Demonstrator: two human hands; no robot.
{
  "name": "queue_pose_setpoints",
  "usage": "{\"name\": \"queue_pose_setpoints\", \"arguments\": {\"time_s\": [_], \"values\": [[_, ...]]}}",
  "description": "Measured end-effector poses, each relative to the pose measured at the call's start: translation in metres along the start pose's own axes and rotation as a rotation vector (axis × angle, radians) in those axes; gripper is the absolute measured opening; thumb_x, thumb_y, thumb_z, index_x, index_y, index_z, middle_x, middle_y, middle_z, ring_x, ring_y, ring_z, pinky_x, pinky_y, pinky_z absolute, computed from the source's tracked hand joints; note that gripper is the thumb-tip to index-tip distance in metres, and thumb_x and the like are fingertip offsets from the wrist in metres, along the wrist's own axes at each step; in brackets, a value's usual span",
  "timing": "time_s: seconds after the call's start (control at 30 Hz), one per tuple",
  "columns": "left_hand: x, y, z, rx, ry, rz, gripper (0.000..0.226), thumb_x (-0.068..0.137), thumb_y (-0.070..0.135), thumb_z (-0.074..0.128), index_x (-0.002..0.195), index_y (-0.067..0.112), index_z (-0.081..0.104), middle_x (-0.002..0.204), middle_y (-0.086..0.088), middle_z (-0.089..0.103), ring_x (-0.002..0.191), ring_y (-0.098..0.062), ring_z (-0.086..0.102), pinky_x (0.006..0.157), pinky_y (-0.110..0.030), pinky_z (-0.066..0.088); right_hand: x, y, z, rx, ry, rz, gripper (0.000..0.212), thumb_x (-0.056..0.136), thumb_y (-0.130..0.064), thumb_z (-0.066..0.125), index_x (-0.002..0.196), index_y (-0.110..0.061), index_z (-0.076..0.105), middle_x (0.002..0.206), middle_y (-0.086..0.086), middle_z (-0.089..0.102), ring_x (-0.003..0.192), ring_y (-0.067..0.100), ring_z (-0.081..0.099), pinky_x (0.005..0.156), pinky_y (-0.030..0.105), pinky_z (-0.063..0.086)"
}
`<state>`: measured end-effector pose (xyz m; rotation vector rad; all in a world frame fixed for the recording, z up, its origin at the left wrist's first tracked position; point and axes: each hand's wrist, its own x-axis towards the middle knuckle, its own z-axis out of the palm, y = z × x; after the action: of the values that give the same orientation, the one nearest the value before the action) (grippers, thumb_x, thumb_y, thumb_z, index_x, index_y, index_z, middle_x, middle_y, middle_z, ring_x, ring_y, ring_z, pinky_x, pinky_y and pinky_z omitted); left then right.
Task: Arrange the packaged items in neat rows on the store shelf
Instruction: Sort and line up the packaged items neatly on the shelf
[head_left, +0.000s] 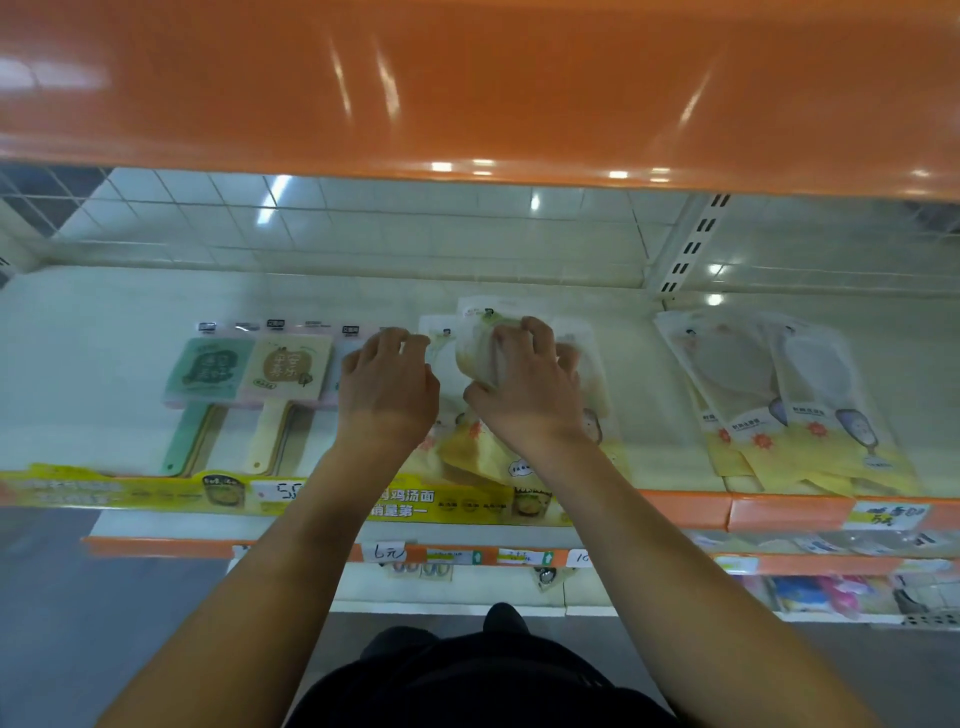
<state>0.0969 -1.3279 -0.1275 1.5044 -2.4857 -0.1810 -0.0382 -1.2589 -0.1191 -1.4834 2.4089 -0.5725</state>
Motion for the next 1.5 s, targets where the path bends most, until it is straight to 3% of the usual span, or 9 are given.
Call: {"name": "queue_pose_setpoints", "arguments": {"time_s": [0.4, 0.53, 0.67, 0.77, 0.9, 1.03, 1.5], "values": [[0.001, -0.043, -0.009, -0.045, -0.062, -0.046, 0.04, 0.092, 0.028, 0.049, 0.13, 0.017, 0.049, 0.133, -0.004, 0.048, 0.125, -0.027, 0.044, 0.103, -0.043, 0.035, 0.015, -0.031, 0.04, -0.094, -0.027, 0.003, 0.062, 0.079, -0.048, 0.066, 0.131, -0.024, 0.041, 0.152, 0.005, 0.018, 0.133, 0.044, 0.024, 0.105, 0.05, 0.032], [0.0, -0.051, -0.011, -0.05, -0.074, -0.033, 0.042, 0.092, 0.028, 0.047, 0.133, 0.017, 0.046, 0.135, -0.005, 0.046, 0.127, -0.026, 0.042, 0.104, -0.042, 0.033, 0.014, -0.027, 0.058, -0.138, -0.102, 0.039, 0.074, 0.085, -0.067, 0.052, 0.143, -0.027, 0.029, 0.161, 0.008, 0.003, 0.145, 0.048, 0.001, 0.118, 0.055, 0.012], [0.001, -0.057, -0.011, -0.073, -0.066, -0.015, 0.042, 0.092, 0.028, 0.048, 0.132, 0.017, 0.046, 0.134, -0.006, 0.047, 0.126, -0.027, 0.044, 0.103, -0.044, 0.034, 0.012, -0.027, 0.063, -0.166, -0.084, 0.028, 0.085, 0.086, -0.074, 0.042, 0.152, -0.026, 0.016, 0.163, 0.01, -0.005, 0.146, 0.045, -0.013, 0.119, 0.055, -0.002], [0.001, -0.057, -0.01, -0.082, -0.058, 0.002, 0.041, 0.092, 0.029, 0.048, 0.131, 0.017, 0.048, 0.131, -0.005, 0.049, 0.123, -0.027, 0.046, 0.1, -0.044, 0.036, 0.011, -0.028, 0.062, -0.155, -0.081, 0.025, 0.086, 0.086, -0.073, 0.044, 0.153, -0.027, 0.014, 0.163, 0.01, -0.008, 0.146, 0.044, -0.016, 0.12, 0.055, -0.003], [0.002, -0.057, -0.008, -0.094, -0.044, 0.022, 0.04, 0.092, 0.029, 0.048, 0.129, 0.017, 0.049, 0.13, -0.004, 0.049, 0.121, -0.026, 0.048, 0.099, -0.044, 0.036, 0.004, -0.029, 0.06, -0.145, -0.078, 0.019, 0.071, 0.092, -0.061, 0.044, 0.152, -0.035, 0.016, 0.163, 0.006, -0.012, 0.145, 0.043, -0.019, 0.12, 0.054, -0.002], [0.001, -0.058, -0.007, -0.114, -0.046, 0.037, 0.039, 0.091, 0.028, 0.049, 0.128, 0.017, 0.049, 0.13, -0.004, 0.049, 0.121, -0.026, 0.047, 0.1, -0.044, 0.034, -0.001, -0.029, 0.065, -0.178, -0.131, 0.049, 0.069, 0.096, -0.05, 0.042, 0.153, -0.037, 0.006, 0.162, 0.005, -0.017, 0.146, 0.041, -0.02, 0.121, 0.052, -0.001], [-0.005, -0.063, -0.011, -0.128, -0.056, 0.072, 0.038, 0.091, 0.029, 0.049, 0.127, 0.015, 0.05, 0.13, -0.006, 0.049, 0.121, -0.027, 0.046, 0.1, -0.043, 0.032, -0.002, -0.026, 0.081, -0.2, -0.089, 0.051, 0.07, 0.092, -0.069, 0.029, 0.152, -0.042, 0.004, 0.162, 0.0, -0.018, 0.147, 0.035, -0.02, 0.121, 0.049, -0.004]]}}
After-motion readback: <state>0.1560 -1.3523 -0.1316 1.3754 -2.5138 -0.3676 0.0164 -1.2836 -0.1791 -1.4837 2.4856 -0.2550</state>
